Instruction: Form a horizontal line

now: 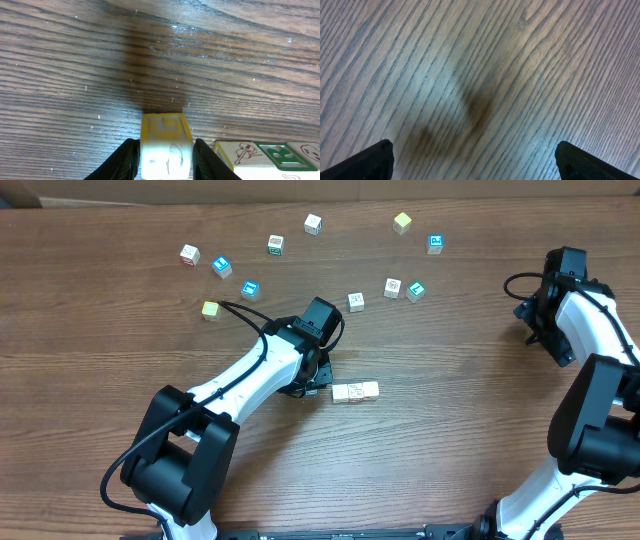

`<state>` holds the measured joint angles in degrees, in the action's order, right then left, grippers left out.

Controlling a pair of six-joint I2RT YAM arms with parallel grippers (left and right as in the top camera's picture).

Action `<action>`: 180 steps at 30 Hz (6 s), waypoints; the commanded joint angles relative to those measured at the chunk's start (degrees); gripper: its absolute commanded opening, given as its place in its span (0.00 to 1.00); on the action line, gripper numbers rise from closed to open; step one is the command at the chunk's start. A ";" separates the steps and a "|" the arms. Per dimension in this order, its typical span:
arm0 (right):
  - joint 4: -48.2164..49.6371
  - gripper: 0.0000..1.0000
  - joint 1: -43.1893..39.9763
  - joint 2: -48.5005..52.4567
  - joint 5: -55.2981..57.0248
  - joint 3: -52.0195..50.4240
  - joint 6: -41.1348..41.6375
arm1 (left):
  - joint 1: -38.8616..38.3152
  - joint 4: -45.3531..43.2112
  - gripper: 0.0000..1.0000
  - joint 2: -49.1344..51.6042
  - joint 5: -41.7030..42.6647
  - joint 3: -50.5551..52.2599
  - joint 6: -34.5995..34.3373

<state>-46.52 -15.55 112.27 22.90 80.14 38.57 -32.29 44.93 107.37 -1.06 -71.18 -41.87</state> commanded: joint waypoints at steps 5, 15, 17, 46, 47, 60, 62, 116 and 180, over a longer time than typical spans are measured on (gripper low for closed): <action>0.13 1.00 0.04 0.81 0.59 1.16 -0.07 | -0.48 -0.20 0.35 0.17 -0.42 0.74 -0.81; 0.15 1.00 0.04 0.81 0.59 1.14 -0.07 | -0.46 -4.11 0.38 0.17 -3.21 0.74 -0.76; 0.13 1.00 0.04 0.81 0.59 1.14 -0.07 | -0.33 -4.74 0.38 0.17 -4.13 0.74 -0.76; 0.13 1.00 0.04 0.81 0.59 1.16 -0.07 | -0.39 -3.80 0.04 0.17 1.25 0.74 -0.57; 0.15 1.00 0.04 0.81 0.59 1.16 -0.07 | -0.42 -3.54 0.04 0.17 1.49 0.74 -0.59; 0.13 1.00 0.04 0.81 0.59 1.16 -0.07 | -0.42 -1.18 0.04 0.17 2.69 0.74 -0.59; 0.13 1.00 0.04 0.81 0.59 1.16 -0.07 | -0.42 -0.98 0.04 0.17 3.17 0.74 -0.59; 0.15 1.00 0.04 0.81 0.59 1.16 -0.07 | -0.07 4.04 0.07 0.13 4.96 0.96 -6.32; 0.15 1.00 0.04 0.81 0.59 1.16 -0.07 | -0.09 2.60 0.05 0.13 6.91 0.98 -7.02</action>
<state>-46.54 -15.55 112.27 22.87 80.14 38.54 -31.97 47.57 107.37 5.23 -70.67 -48.10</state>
